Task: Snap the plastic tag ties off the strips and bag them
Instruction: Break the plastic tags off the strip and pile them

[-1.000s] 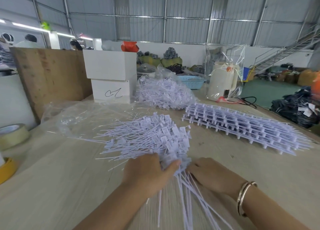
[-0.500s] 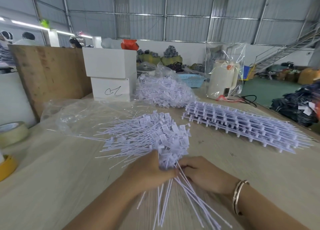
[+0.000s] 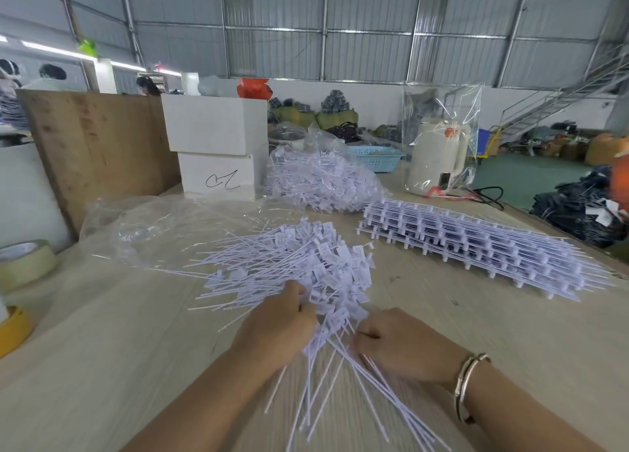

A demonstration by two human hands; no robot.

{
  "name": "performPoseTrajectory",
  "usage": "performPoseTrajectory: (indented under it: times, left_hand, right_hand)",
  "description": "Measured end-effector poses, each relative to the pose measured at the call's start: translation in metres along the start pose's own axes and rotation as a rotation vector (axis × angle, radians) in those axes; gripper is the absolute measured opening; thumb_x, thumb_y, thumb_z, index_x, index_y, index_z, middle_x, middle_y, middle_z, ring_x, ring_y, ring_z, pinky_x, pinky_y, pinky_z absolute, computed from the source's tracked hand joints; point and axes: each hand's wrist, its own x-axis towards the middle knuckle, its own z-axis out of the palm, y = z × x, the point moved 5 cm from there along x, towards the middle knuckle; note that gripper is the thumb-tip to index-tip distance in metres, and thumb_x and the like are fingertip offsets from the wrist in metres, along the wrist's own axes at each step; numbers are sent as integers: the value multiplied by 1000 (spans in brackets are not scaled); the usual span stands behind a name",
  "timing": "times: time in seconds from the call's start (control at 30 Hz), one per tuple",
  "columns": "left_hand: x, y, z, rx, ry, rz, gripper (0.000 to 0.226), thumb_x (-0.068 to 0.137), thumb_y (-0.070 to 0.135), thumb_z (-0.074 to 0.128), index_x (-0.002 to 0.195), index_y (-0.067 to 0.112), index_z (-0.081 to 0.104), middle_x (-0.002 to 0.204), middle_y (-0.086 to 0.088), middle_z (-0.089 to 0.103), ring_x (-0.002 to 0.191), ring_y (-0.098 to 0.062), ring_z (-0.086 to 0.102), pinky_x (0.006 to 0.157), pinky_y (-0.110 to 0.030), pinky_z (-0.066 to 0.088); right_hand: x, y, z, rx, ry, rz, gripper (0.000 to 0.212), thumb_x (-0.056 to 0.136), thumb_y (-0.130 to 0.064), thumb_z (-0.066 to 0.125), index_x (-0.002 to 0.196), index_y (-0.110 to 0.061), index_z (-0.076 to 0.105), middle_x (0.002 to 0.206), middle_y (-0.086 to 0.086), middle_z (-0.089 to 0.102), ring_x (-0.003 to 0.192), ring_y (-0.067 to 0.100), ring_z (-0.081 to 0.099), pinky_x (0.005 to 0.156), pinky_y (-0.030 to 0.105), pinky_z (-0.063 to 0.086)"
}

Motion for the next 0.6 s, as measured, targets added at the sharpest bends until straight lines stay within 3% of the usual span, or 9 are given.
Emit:
performPoseTrajectory:
  times: [0.1, 0.2, 0.27, 0.37, 0.5, 0.6]
  left_hand:
    - [1, -1, -1, -8, 34, 27, 29, 95, 25, 44, 123, 25, 39, 74, 8, 58, 54, -6, 54, 46, -24, 37]
    - [2, -2, -1, -31, 71, 25, 23, 92, 27, 52, 112, 25, 41, 72, 3, 64, 58, -11, 59, 52, -28, 43]
    - [2, -4, -4, -8, 106, 5, 20, 89, 31, 56, 101, 26, 41, 67, 4, 59, 56, -9, 54, 47, -24, 35]
    - [2, -4, -3, 25, 107, 15, 13, 90, 34, 53, 92, 26, 43, 69, 3, 60, 60, -10, 56, 51, -26, 36]
    - [1, -2, -5, -27, 101, 19, 8, 92, 26, 46, 88, 32, 43, 68, 6, 61, 51, -3, 53, 46, -20, 33]
    - [-2, 0, -5, 10, 72, 14, 9, 91, 29, 48, 97, 31, 42, 78, 9, 60, 62, -7, 56, 51, -24, 36]
  right_hand:
    - [0, -5, 2, -25, 46, 0, 50, 97, -45, 37, 63, -10, 47, 57, 3, 42, 48, 13, 37, 55, 28, 33]
    - [-5, -11, -1, 59, -21, -10, 53, 97, -49, 34, 62, -14, 51, 48, -4, 41, 43, 6, 37, 52, 20, 32]
    - [-11, -16, 0, 79, -119, -54, 52, 92, -56, 40, 63, -16, 58, 45, -7, 44, 41, 4, 38, 50, 16, 29]
    - [-15, -24, 8, 33, -178, -109, 51, 83, -59, 54, 57, -15, 47, 51, -1, 34, 45, 11, 31, 50, 27, 27]
    - [-9, -26, 13, 16, -51, -65, 46, 89, -46, 53, 57, -15, 42, 52, 0, 34, 42, 9, 29, 49, 27, 29]
    - [-4, -20, 12, 30, 55, 24, 45, 87, -39, 53, 53, -17, 34, 51, -3, 33, 43, 9, 29, 48, 26, 28]
